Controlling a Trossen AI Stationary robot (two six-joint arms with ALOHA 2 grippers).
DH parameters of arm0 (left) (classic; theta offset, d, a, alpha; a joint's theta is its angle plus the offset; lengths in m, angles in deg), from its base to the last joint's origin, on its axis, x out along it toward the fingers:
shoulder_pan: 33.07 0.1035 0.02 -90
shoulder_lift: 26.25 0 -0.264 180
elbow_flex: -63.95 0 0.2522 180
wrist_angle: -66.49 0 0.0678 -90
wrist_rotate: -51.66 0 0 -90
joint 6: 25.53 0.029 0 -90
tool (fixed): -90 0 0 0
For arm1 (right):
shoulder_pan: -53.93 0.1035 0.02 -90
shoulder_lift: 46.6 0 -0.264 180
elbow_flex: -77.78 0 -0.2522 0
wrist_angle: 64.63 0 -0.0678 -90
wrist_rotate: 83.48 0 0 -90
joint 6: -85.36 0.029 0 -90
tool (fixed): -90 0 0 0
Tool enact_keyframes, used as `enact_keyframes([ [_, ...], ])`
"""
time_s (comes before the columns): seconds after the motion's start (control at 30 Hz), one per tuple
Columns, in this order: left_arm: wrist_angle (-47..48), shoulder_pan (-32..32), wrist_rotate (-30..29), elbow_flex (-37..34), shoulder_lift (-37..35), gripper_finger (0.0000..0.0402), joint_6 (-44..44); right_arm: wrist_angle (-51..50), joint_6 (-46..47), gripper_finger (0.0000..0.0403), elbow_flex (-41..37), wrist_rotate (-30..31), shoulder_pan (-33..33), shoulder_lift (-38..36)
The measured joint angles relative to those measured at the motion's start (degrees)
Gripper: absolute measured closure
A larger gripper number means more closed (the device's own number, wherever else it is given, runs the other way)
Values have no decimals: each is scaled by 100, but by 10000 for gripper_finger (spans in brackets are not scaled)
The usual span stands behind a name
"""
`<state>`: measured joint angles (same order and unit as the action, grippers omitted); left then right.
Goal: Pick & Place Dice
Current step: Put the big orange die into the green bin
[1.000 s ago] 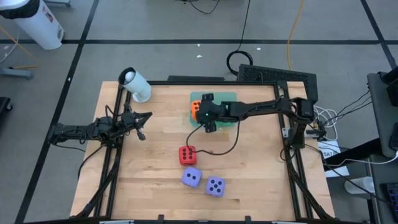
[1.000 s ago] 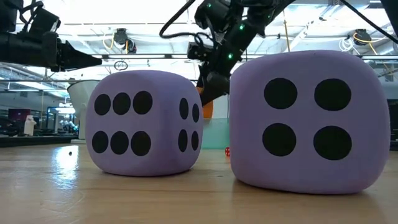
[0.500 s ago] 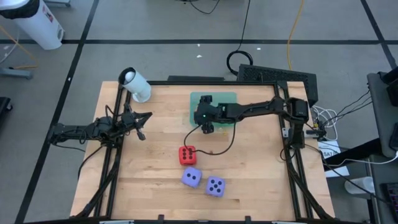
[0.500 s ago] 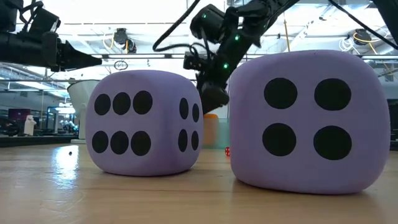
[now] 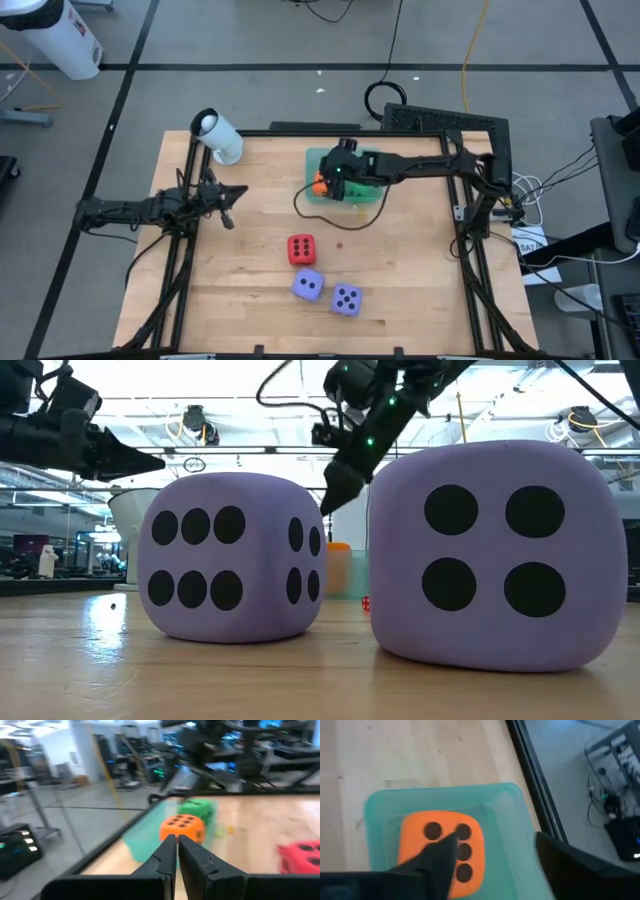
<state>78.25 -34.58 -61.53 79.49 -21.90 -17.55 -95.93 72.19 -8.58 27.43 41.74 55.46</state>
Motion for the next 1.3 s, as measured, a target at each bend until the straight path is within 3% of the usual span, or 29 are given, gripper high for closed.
enact_keyframes([
  [0.2, -752, 147, 222, -4, 1029, 371, 43, -100, 277, 362, 2, -622, -207, -6],
  [0.27, -1068, 250, 224, -4, 1412, 371, 98, -175, 402, 391, 2, -754, -267, -30],
  [0.5, -1936, 588, 224, -4, 2338, 371, 86, -1107, 1447, 389, 9, -755, -641, -45],
  [0.67, -1958, 680, 231, -4, 2534, 371, 82, -1355, 1438, 399, 11, -1068, -879, -26],
  [1.17, -1973, 696, 231, -4, 2526, 371, 132, -487, 741, 402, 2, -3002, -1068, 569],
  [1.3, -1968, 696, 233, -4, 2528, 371, 95, -158, 806, 402, 10, -2999, -1056, 566],
])
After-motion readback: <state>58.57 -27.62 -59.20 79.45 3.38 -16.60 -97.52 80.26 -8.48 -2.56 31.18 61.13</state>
